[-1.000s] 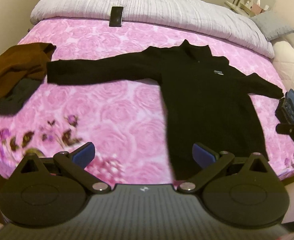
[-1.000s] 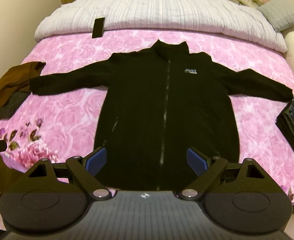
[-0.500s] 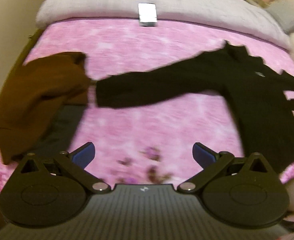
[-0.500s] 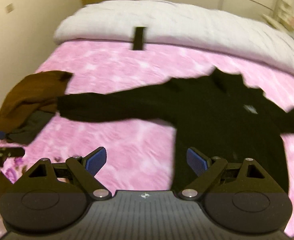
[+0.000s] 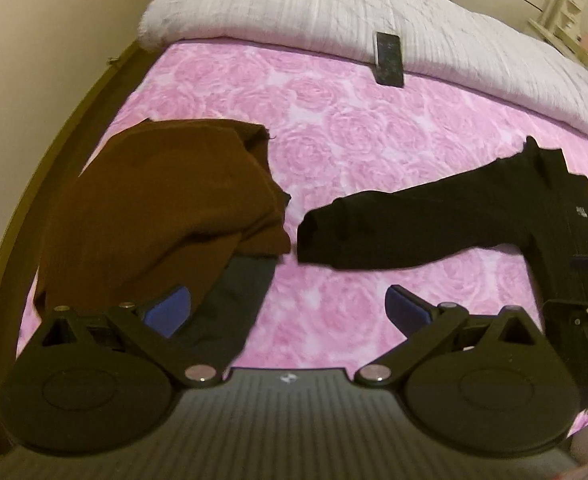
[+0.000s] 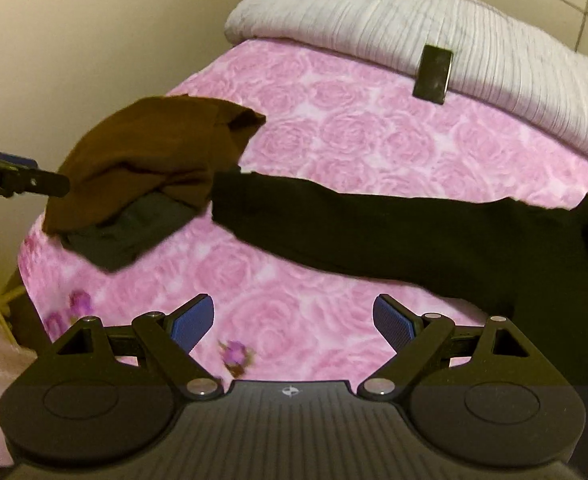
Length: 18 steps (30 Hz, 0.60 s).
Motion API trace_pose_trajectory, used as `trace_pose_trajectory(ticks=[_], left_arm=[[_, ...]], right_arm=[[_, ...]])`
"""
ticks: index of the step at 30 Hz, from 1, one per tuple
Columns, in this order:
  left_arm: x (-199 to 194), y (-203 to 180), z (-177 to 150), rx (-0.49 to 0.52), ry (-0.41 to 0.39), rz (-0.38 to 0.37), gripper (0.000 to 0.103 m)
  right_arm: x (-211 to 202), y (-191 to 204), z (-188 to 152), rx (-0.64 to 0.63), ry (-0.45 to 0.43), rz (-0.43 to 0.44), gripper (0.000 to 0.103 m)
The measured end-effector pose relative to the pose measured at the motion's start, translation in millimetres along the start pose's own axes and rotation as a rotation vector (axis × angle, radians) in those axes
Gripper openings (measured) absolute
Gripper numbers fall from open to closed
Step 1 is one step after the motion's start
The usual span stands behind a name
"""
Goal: Fold clothes
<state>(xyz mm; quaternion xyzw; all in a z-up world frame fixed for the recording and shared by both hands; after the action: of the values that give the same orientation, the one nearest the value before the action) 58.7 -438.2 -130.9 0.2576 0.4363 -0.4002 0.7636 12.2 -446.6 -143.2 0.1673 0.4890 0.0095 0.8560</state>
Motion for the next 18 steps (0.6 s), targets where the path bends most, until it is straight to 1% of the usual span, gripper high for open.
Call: trace_pose_trajectory(ticks=[2, 5, 8, 11, 14, 16, 18], left_arm=[[27, 10, 14, 0.056, 0.006, -0.034, 0.102], [51, 26, 22, 0.129, -0.015, -0.060, 0.102], [74, 42, 30, 0.200, -0.039, -0.086, 0.102], [96, 58, 38, 0.271, -0.062, -0.112, 0.102], [107, 72, 31, 0.248, -0.070, -0.128, 0.102], [117, 77, 23, 0.223, -0.069, -0.137, 0.102], [122, 81, 14, 0.203, -0.058, -0.146, 0.102]], right_arm=[[15, 16, 5, 0.006, 0.005, 0.018, 0.089], [46, 46, 13, -0.022, 0.005, 0.014, 0.089], [84, 73, 24, -0.057, -0.010, -0.002, 0.089], [141, 117, 30, -0.132, -0.019, -0.032, 0.088], [196, 149, 29, -0.239, -0.024, -0.056, 0.082], [230, 169, 27, -0.353, -0.043, -0.087, 0.078], [254, 180, 25, -0.476, -0.069, -0.145, 0.078]])
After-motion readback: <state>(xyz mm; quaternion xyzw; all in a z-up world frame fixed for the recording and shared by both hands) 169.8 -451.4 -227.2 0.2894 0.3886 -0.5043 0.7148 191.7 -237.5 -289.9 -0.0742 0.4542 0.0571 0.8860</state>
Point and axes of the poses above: each gripper's, at about its wrist camera, not at the fingertips, and x roughly the way its jaws point, y to its left, z to its top, the point moved 6 cm from there along x, roughly the way its jaws point, and after that the axes turned 11 degrees about x, right-handed, at the moved point
